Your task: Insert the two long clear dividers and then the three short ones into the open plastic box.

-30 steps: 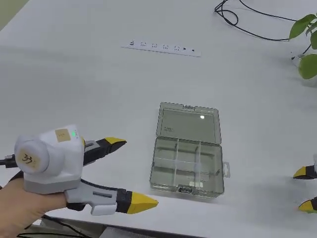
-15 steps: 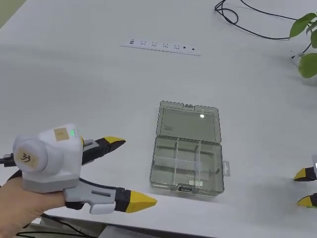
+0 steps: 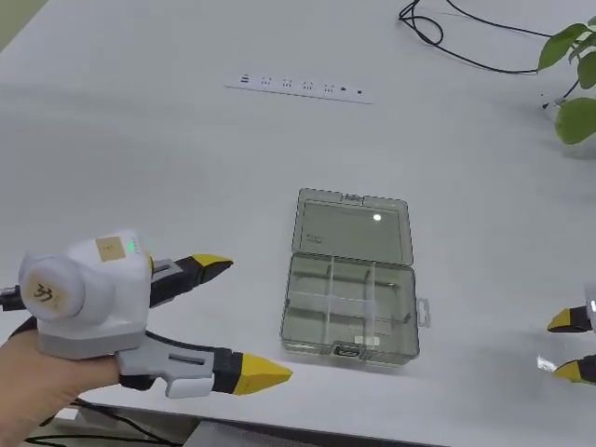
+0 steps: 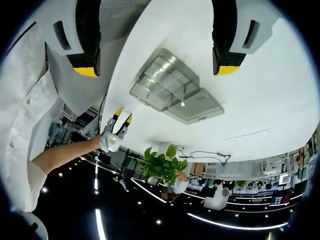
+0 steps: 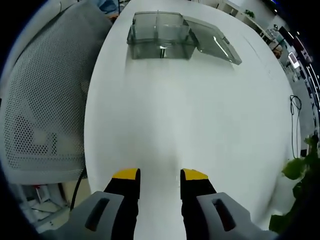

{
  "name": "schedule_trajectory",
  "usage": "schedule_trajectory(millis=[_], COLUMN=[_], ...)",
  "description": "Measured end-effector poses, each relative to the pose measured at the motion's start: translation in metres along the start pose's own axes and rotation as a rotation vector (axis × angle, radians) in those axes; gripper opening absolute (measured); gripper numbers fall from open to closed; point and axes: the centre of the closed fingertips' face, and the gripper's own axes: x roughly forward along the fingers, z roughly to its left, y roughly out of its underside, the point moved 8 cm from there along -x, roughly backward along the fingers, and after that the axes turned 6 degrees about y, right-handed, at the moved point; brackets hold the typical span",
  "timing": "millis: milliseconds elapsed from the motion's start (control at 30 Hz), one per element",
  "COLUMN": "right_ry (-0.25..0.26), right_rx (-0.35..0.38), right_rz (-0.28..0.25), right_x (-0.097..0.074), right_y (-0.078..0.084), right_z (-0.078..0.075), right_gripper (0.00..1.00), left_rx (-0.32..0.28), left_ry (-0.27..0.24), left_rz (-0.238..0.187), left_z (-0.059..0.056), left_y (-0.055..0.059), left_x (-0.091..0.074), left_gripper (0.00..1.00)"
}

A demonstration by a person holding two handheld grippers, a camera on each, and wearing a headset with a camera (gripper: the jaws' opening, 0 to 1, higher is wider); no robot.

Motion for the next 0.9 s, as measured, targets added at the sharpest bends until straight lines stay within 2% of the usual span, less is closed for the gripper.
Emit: schedule_trajectory(millis=[333,533,600,667,900], right_ry=[0.082,0.119,0.131,0.141,0.174], right_rx=[0.004,-0.006,-0.009,-0.010,-0.030], right_rz=[-0.097,-0.130,-0.143,-0.153,-0.177], right_x=[-0.028,-0.044,-0.048,-0.048,-0.067], right_y=[-0.043,-0.067,-0.072,-0.071,-0.100], right_z=[0.003,0.010,0.010,0.008,0.016], right_gripper=[0.32,0.32,0.32,0.32,0.32], left_rx=[0.014,0.013,0.011,0.005,-0.012], left_ry=[0.010,0.018,0.022,0.023,0.036], left_rz=[-0.018,-0.023,-0.031,-0.037,-0.081], left_z=[-0.002,-0.004,-0.005,-0.005,-0.011], left_y=[-0.008,-0.012,-0.014,-0.016,-0.031], left_x=[0.001,0.002,0.003,0.004,0.011], left_gripper=[0.95,0.94,0.94,0.93,0.91])
